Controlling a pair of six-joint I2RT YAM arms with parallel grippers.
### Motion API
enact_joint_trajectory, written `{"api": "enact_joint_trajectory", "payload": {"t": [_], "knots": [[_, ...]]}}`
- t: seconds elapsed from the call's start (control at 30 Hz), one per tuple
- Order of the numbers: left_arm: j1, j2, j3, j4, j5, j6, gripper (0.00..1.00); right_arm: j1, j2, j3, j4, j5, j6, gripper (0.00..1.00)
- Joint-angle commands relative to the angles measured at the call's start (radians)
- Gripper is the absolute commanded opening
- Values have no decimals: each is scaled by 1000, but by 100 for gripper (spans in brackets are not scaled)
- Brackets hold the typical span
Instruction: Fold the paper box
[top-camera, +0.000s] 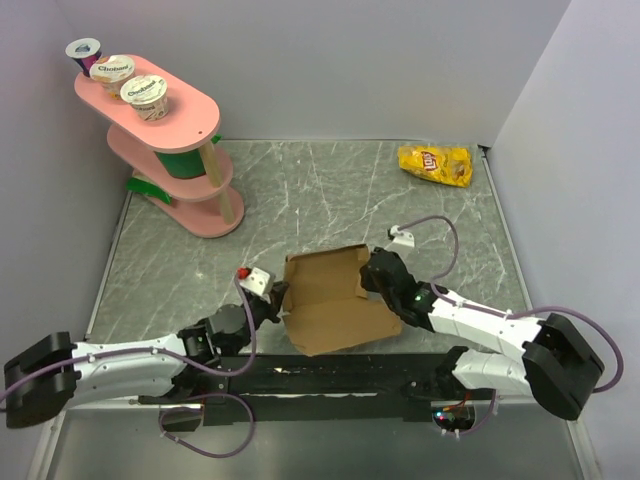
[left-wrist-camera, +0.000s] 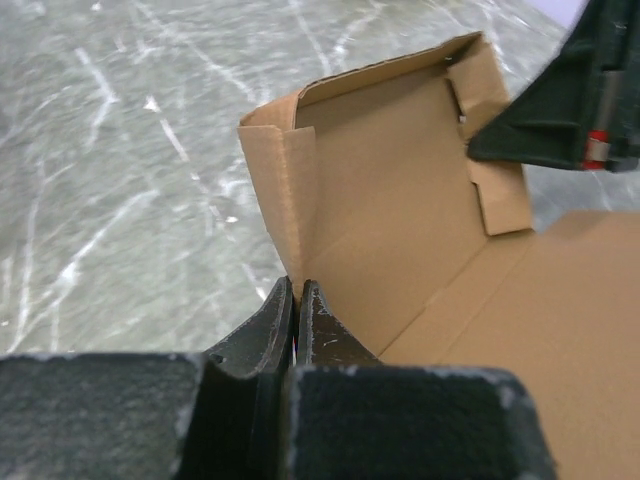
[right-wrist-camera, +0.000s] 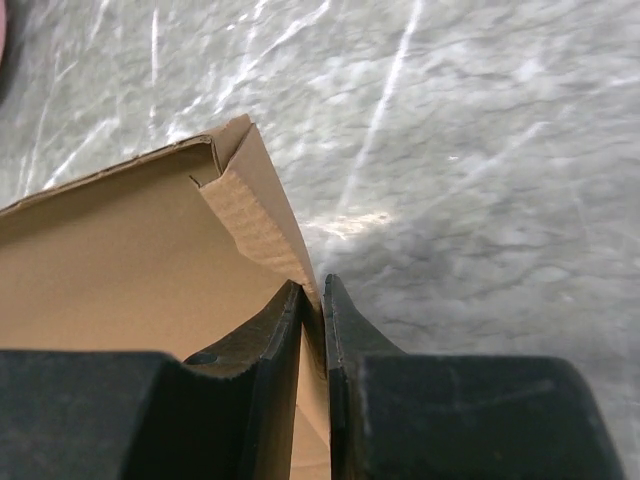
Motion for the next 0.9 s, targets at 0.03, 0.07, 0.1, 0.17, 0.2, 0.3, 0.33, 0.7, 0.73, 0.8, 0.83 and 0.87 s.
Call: {"api": "enact_joint_trajectory", "payload": {"t": [0.03, 0.07, 0.1, 0.17, 0.2, 0.3, 0.33, 0.7, 0.73, 0.8, 0.83, 0.87], "knots": [[-189, 56, 66, 68, -173, 68, 1, -15, -55, -40, -56, 268, 40, 0], [-211, 65, 80, 67, -202, 57, 1, -13, -55, -40, -75, 276, 60, 0], [-253, 85, 86, 58, -271, 47, 1, -13, -59, -42, -89, 284, 63, 0], [-277, 100, 106, 41, -309, 11, 1, -15, -76, -74, -66, 296, 39, 0], [-288, 111, 110, 28, -340, 1, 1, -13, -99, -87, -35, 298, 29, 0], [-295, 85, 112, -24, -388, -41, 1, -24, -134, -134, -59, 321, 11, 0], [-297, 70, 109, -47, -411, -55, 1, -27, -141, -144, -107, 327, 26, 0], [-297, -53, 89, -159, -409, -72, 1, -38, -72, -92, -198, 362, 66, 0], [-298, -58, 86, -154, -409, -67, 1, -39, -67, -94, -187, 362, 53, 0], [-297, -61, 84, -159, -409, -65, 1, -38, -65, -94, -178, 367, 42, 0], [-297, -59, 93, -168, -415, -75, 1, -38, -65, -91, -184, 379, 46, 0], [-297, -52, 98, -179, -420, -79, 1, -39, -61, -88, -188, 385, 46, 0]]}}
